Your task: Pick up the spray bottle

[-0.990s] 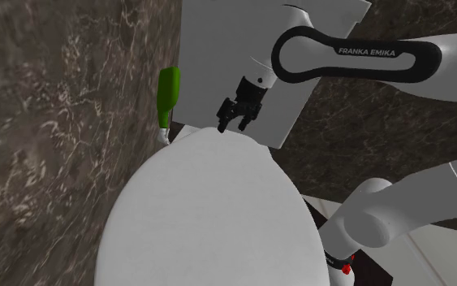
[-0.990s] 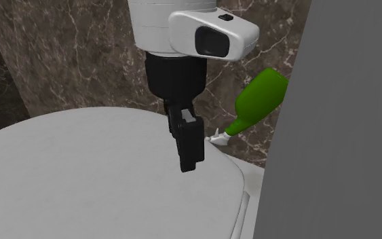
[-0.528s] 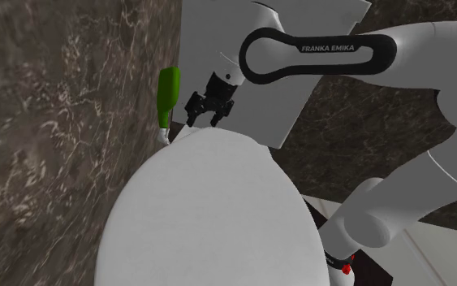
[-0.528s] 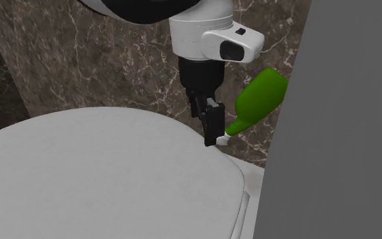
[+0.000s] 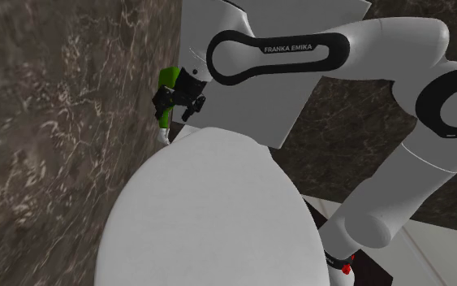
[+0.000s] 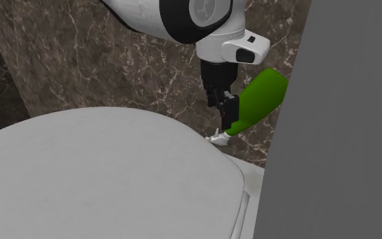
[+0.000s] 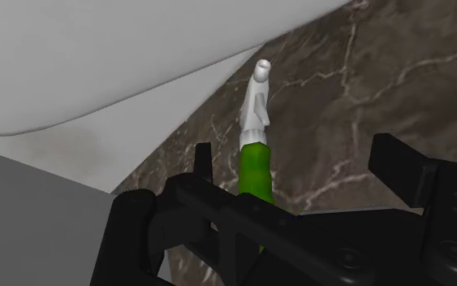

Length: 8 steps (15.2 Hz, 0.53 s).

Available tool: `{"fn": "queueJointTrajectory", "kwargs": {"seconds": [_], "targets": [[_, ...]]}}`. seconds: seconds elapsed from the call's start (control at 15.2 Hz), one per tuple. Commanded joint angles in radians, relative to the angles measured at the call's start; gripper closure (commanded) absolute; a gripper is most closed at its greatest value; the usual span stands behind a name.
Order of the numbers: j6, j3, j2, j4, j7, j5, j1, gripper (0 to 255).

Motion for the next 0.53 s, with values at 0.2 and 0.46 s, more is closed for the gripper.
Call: {"fn": "queueJointTrajectory", "kwargs": {"seconds": [0.2,0.46], "targets": [[0.059,0.001,0.023,-0.033,0.0,-0.006,0.003,0],[0.092,0.002,0.035,-0.055,-0.001,-0.009,0.004,0]]}}
